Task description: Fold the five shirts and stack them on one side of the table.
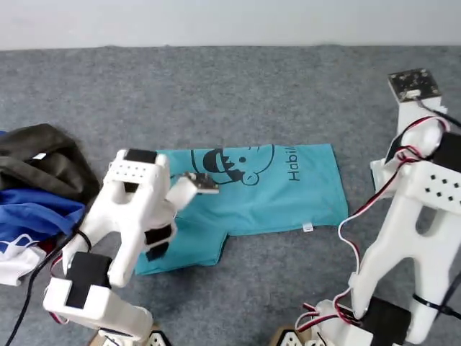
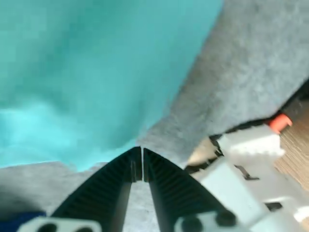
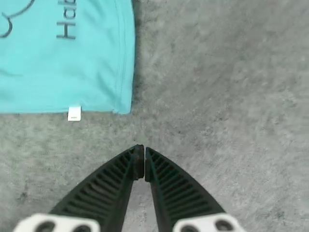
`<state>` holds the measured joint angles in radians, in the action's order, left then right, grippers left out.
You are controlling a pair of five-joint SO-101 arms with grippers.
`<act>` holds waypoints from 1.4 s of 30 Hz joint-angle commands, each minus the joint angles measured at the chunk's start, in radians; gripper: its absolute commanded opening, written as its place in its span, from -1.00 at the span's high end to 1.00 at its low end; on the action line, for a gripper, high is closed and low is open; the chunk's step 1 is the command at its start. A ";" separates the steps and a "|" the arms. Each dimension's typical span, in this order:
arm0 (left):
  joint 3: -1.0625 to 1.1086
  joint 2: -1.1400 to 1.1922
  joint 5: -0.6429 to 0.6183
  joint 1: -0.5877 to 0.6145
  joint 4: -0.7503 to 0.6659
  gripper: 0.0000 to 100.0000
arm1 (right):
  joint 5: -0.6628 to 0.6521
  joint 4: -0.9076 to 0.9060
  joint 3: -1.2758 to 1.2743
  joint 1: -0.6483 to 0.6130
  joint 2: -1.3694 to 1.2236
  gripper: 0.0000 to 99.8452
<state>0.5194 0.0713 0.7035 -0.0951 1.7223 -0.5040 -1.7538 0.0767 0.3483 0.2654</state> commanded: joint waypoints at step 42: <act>0.048 -0.060 -0.052 -0.002 -0.218 0.82 | 0.014 -0.041 -0.038 0.010 0.042 0.98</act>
<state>0.5700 0.0591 0.6651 -0.1013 1.5213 -0.5010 -1.7538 0.0322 0.3483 0.2654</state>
